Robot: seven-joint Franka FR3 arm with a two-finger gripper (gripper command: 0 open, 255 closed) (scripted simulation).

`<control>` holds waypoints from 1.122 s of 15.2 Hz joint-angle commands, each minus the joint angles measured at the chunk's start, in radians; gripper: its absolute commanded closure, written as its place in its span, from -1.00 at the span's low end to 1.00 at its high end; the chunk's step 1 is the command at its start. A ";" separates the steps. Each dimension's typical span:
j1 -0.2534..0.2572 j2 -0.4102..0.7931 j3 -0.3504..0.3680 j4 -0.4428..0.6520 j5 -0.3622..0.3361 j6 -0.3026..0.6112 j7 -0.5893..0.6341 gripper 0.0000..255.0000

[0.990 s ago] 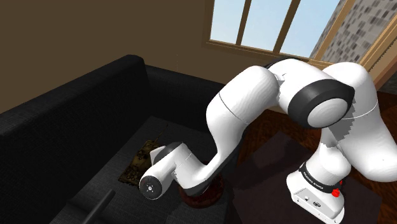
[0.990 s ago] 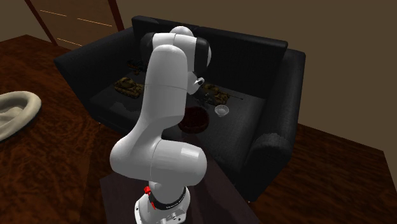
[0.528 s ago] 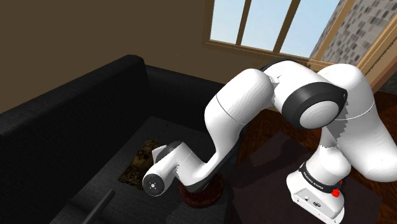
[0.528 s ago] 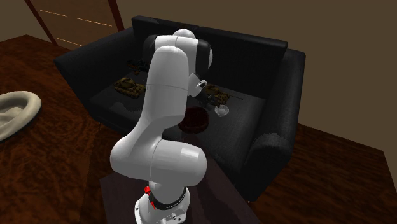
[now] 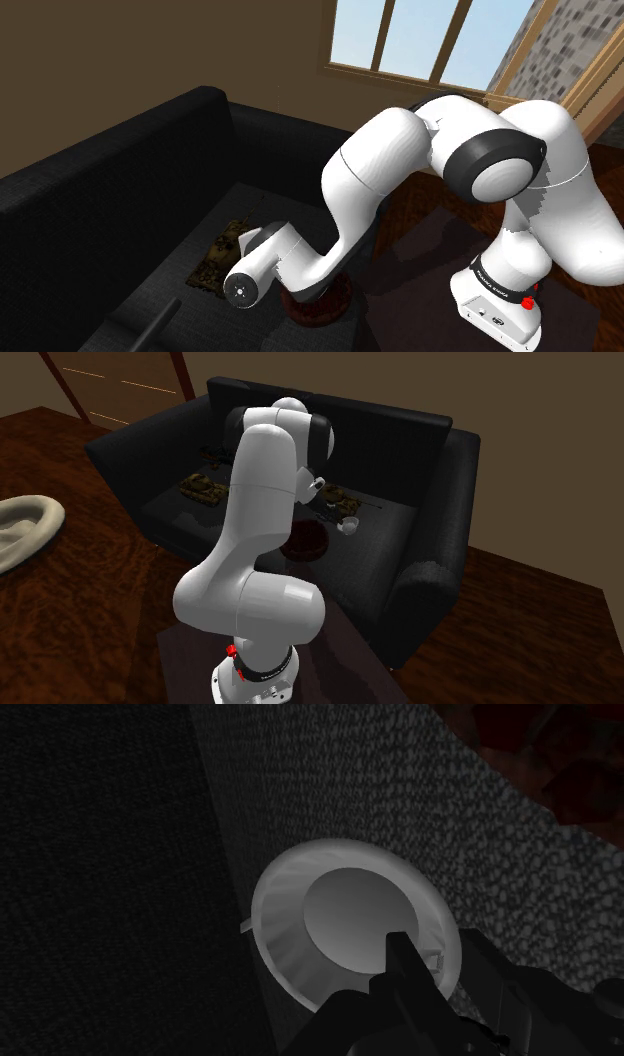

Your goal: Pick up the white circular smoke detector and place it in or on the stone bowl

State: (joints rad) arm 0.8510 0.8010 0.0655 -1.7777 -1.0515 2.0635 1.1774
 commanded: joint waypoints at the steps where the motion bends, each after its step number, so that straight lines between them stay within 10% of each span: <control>1: -0.001 0.002 0.000 -0.001 0.000 0.001 0.000 1.00; 17: -0.011 -0.127 0.017 -0.059 0.034 -0.043 -0.063 1.00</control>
State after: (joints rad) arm 0.8404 0.6876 0.0802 -1.8315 -1.0220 2.0265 1.1210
